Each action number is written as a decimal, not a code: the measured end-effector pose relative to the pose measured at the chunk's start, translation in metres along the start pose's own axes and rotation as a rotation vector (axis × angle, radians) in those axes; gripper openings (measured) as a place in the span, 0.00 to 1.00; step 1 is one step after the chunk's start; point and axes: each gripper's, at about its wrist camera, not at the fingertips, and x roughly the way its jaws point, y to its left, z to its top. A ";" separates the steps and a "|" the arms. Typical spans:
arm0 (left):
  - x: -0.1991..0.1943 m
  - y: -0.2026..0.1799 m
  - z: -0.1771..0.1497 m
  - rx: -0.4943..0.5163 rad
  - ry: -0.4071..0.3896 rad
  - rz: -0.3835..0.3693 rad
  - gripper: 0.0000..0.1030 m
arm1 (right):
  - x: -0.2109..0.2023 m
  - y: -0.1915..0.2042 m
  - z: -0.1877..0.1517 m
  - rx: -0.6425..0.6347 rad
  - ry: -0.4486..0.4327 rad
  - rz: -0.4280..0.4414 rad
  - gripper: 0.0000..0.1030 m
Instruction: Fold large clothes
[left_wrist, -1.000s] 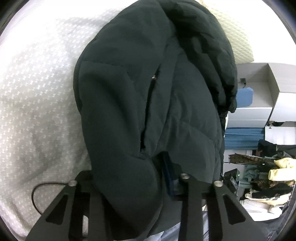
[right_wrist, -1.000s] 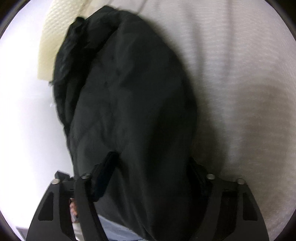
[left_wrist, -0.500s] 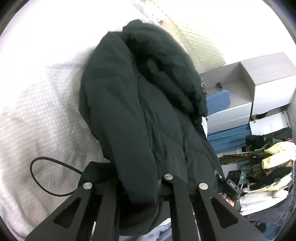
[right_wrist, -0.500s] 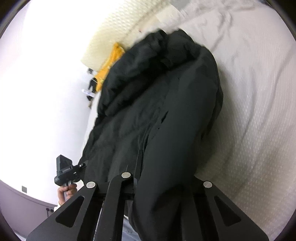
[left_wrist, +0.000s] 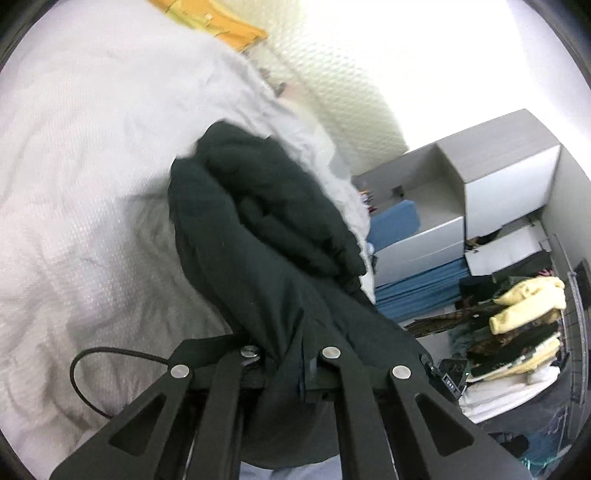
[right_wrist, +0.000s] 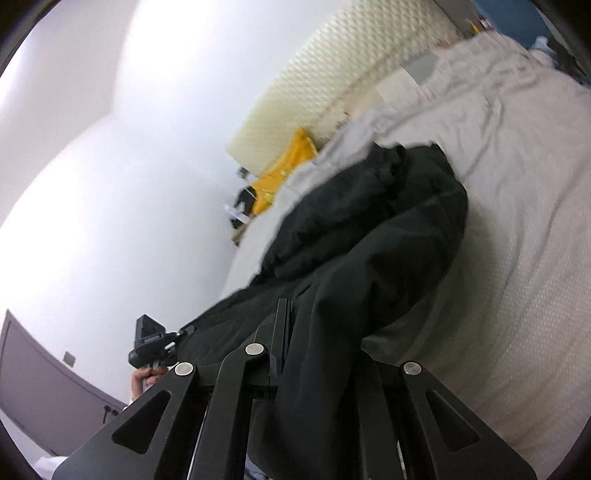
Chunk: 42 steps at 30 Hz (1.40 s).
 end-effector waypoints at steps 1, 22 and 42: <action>-0.013 -0.006 -0.002 0.016 -0.007 -0.003 0.02 | -0.008 0.007 -0.002 -0.013 -0.012 0.014 0.06; -0.139 -0.088 -0.060 0.057 -0.050 0.005 0.02 | -0.102 0.102 -0.055 -0.095 -0.127 0.008 0.06; 0.004 -0.102 0.108 0.071 -0.024 0.391 0.07 | 0.031 0.002 0.123 0.279 -0.127 -0.111 0.06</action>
